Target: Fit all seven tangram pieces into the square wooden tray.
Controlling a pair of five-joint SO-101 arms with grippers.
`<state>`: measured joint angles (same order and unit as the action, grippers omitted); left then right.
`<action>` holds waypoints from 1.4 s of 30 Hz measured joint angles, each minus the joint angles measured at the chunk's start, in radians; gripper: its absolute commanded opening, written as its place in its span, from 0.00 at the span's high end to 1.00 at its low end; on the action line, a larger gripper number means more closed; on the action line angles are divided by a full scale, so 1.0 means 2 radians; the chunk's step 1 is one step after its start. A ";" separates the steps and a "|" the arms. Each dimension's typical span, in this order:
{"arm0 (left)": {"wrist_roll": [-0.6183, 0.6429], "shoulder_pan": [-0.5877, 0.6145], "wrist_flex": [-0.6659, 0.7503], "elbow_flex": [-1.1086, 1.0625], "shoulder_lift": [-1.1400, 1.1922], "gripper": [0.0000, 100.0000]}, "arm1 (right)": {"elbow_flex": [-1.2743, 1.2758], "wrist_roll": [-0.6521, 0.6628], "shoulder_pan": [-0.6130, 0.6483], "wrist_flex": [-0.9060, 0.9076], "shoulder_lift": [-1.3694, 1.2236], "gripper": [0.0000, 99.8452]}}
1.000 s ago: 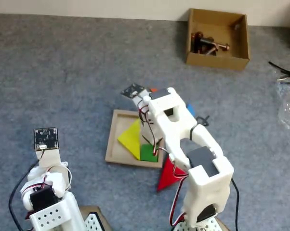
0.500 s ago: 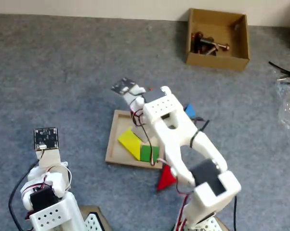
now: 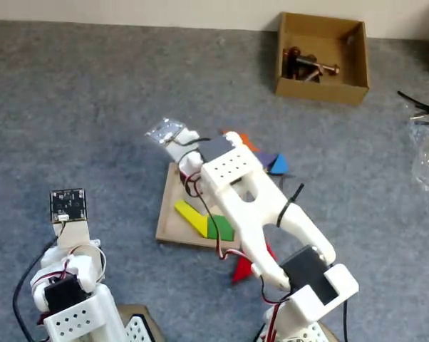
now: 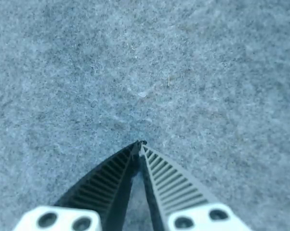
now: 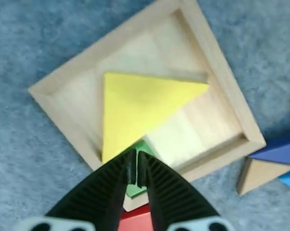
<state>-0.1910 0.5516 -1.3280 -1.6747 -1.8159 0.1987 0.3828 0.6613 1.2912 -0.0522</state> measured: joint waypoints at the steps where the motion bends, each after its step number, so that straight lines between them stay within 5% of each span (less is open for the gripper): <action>1: 0.000 0.000 0.000 0.000 0.000 0.99 | 0.000 0.000 0.003 0.000 0.000 0.91; 8: 0.000 0.000 0.000 0.000 0.000 0.99 | 0.000 0.000 0.005 0.000 -0.028 0.69; 26: 0.000 0.000 0.000 0.000 0.000 0.99 | -0.027 -0.005 0.046 -0.015 -0.033 0.69; 42: 0.000 0.000 0.000 0.000 0.000 0.99 | -0.044 -0.225 0.046 -0.077 -0.033 0.69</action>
<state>-0.1910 0.5516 -1.3280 -1.6747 -1.8159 0.1097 -0.0667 0.7534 1.1377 -0.1181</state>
